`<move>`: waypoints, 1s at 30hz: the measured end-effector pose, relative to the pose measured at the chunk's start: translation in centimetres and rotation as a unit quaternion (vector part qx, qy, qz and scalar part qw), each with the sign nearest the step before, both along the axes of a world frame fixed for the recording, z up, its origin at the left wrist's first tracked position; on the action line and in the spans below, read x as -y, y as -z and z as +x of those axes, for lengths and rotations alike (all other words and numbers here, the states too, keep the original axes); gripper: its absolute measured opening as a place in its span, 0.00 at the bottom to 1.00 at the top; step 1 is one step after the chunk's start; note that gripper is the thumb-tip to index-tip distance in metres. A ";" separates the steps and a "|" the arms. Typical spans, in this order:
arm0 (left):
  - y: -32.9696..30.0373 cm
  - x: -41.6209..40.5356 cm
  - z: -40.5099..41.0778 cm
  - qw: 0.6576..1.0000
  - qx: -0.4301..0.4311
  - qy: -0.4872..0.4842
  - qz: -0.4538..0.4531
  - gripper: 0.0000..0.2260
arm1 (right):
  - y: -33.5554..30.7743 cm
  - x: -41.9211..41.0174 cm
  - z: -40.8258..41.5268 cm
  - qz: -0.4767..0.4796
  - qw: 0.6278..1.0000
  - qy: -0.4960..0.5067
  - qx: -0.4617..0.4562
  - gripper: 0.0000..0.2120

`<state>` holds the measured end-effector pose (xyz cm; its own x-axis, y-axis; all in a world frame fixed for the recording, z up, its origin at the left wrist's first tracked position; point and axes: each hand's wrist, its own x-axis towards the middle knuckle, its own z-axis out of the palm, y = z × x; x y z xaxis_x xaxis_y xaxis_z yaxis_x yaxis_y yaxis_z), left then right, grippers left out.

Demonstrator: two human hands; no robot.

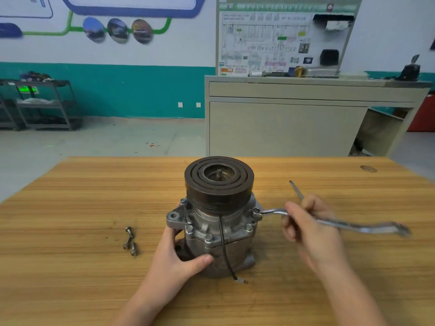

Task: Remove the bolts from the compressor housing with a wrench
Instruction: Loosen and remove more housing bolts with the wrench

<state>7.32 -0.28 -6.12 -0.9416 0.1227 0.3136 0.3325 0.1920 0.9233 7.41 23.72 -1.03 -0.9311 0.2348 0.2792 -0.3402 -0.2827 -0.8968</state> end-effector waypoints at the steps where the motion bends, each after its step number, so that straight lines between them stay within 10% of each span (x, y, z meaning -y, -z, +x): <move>1: 0.1 0.0 0.0 1.000 0.001 -0.001 0.002 0.35 | -0.5 -0.6 -1.1 -0.060 0.996 -0.056 0.047 0.16; 7: 0.2 0.0 -0.1 1.000 -0.003 -0.001 0.005 0.34 | -1.7 -0.6 -3.5 -0.241 0.962 -0.114 0.050 0.12; 16: 0.4 0.0 -0.4 1.000 -0.013 -0.004 -0.013 0.32 | 0.5 1.8 1.0 0.058 0.983 0.164 -0.059 0.20; 30: 0.3 0.0 -0.2 1.000 -0.006 -0.003 -0.026 0.32 | -0.1 5.8 3.0 0.475 0.803 0.265 -0.241 0.15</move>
<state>7.08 -0.30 -6.45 -0.9383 0.1343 0.3187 0.3429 0.2414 0.9079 10.36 17.94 -0.89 -0.5004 0.0305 0.8653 -0.5587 0.7520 -0.3497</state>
